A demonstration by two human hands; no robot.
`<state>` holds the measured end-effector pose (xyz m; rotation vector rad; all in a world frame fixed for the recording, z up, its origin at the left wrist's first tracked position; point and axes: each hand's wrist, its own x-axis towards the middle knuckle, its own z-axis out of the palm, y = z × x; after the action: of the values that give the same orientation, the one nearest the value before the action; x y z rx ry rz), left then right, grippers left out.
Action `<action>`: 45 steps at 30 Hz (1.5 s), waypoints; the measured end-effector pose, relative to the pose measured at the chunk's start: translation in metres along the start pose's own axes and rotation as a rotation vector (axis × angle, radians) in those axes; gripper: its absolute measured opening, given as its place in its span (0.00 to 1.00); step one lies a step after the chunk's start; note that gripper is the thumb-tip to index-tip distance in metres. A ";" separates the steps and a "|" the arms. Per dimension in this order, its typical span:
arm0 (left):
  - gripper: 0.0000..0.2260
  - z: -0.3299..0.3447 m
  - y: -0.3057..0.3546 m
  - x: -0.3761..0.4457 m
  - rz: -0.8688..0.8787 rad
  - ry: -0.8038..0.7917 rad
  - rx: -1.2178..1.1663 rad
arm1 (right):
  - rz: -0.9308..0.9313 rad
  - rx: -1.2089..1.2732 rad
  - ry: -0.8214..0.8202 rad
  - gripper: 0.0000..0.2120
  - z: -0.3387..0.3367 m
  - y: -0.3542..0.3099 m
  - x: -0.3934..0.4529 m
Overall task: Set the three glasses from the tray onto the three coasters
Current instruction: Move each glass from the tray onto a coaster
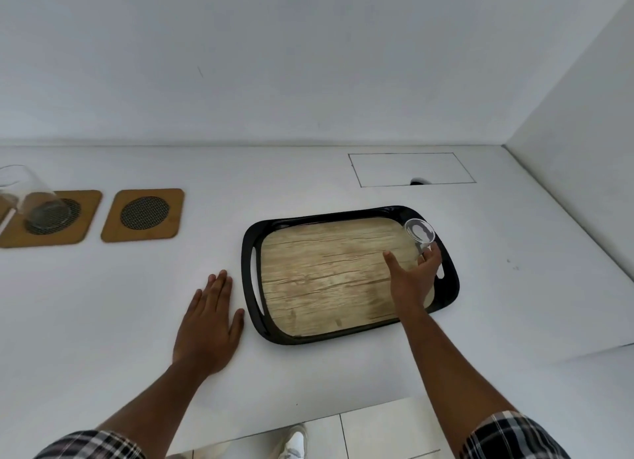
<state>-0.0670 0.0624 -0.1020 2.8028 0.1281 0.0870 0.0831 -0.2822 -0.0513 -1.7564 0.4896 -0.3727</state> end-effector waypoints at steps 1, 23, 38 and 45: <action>0.33 0.000 0.000 0.000 0.001 0.002 -0.004 | -0.001 -0.003 -0.004 0.49 0.000 0.000 0.002; 0.34 -0.008 -0.019 0.000 0.057 -0.041 -0.145 | -0.077 0.003 -0.092 0.33 0.047 -0.030 -0.061; 0.30 -0.070 -0.168 -0.014 -0.041 0.065 -0.098 | -0.151 0.111 -0.324 0.33 0.184 -0.074 -0.181; 0.31 -0.087 -0.228 -0.021 -0.109 0.050 -0.080 | -0.160 0.131 -0.460 0.34 0.257 -0.089 -0.228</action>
<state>-0.1124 0.3029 -0.0958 2.7087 0.2820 0.1334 0.0256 0.0666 -0.0234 -1.6898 -0.0043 -0.0998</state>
